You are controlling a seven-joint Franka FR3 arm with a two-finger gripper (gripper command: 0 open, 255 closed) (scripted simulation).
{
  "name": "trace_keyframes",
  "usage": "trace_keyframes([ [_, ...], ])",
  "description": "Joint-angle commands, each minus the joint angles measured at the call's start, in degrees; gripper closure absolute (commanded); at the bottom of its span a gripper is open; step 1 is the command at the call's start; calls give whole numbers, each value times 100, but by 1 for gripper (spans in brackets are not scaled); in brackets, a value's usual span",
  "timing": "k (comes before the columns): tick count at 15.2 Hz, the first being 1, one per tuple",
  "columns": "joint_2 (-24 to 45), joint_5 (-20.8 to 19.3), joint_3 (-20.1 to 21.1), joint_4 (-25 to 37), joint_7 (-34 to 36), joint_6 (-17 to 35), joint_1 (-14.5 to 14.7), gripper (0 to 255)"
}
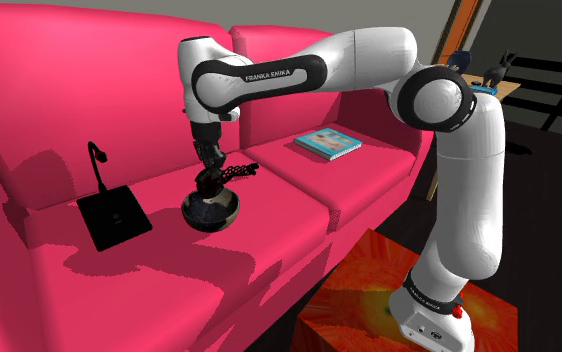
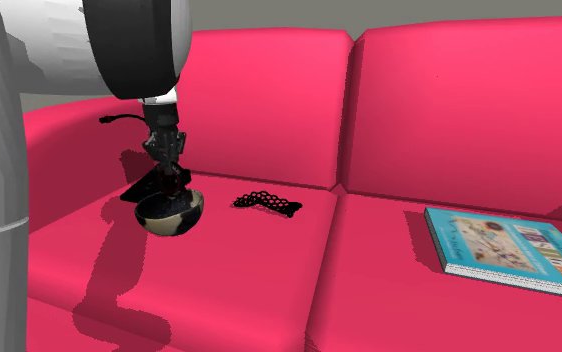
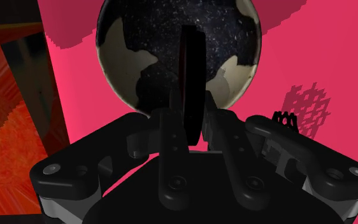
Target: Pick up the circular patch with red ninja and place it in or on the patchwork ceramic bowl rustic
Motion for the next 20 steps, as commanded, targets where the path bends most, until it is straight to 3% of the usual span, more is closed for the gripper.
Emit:
trace_keyframes([
  [1,0,0,0,-1,0,2,0,255],
  [2,0,0,0,-1,0,2,0,255],
  [3,0,0,0,-1,0,2,0,0],
  [8,0,0,0,-1,0,2,0,0],
  [12,68,-8,17,831,-22,-761,85,0],
  [20,67,-8,16,830,-22,-759,85,0],
])
